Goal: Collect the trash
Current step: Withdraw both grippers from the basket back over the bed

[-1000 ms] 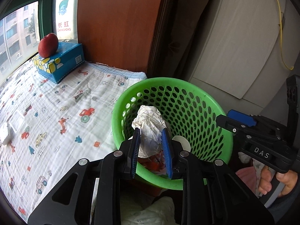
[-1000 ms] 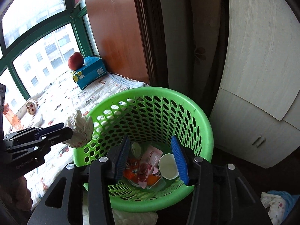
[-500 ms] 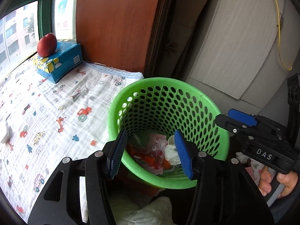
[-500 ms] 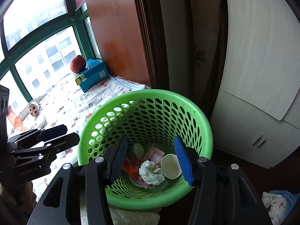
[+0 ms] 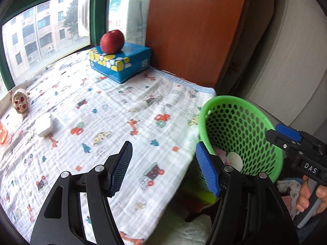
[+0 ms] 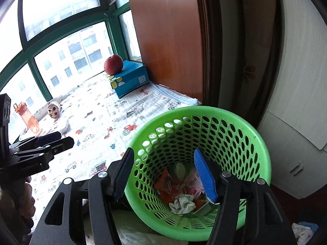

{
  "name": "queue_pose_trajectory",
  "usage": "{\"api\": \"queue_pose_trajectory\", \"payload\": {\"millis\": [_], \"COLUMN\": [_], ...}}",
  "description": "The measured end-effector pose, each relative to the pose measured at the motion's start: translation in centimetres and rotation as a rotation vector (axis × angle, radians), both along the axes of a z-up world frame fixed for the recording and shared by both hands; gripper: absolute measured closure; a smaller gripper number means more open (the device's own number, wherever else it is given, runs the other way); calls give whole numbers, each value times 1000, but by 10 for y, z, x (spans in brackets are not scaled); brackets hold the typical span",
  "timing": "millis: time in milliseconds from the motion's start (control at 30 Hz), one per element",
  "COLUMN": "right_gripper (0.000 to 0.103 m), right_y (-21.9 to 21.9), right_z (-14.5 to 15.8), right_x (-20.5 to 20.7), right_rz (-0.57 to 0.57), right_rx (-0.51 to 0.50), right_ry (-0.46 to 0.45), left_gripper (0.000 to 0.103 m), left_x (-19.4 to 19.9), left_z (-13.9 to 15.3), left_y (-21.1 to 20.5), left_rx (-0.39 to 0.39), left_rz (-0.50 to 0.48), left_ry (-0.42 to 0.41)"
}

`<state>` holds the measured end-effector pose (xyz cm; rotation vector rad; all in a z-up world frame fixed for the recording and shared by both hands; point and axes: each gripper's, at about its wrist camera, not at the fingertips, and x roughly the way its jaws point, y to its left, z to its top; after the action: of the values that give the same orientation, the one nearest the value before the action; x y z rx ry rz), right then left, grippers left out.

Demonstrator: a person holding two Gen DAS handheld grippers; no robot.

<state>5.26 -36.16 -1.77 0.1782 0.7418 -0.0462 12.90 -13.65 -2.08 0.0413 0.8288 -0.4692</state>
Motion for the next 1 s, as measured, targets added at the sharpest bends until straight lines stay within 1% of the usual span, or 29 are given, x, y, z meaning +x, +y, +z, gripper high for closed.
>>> {"api": "queue_pose_trajectory", "payload": {"millis": [133,333,433,567,667,867,1000], "right_gripper": [44,44,44,44,44,44,44], "right_y": [22,52,69,88,101,122,135], "right_z": [2,3,5,5,3,-7,-17], "right_x": [15,37,47,62,74,101,119], "right_rz": [48,112,147,186,209,246,263], "right_rx": [-2,3,1,3,4,4,12], "right_ry": [2,3,4,7,12,35,57], "left_gripper": [36,35,35,35,35,35,34], "left_x": [14,43,60,87,103,135,156], "left_z": [1,0,-5,-20,-31,-56,-73], "left_y": [37,94,124,158,178,200,207], "left_rx": [1,24,52,58,69,104,90], "left_rz": [88,243,330,422,465,498,494], "left_ry": [1,-9,-10,24,36,73,114]}}
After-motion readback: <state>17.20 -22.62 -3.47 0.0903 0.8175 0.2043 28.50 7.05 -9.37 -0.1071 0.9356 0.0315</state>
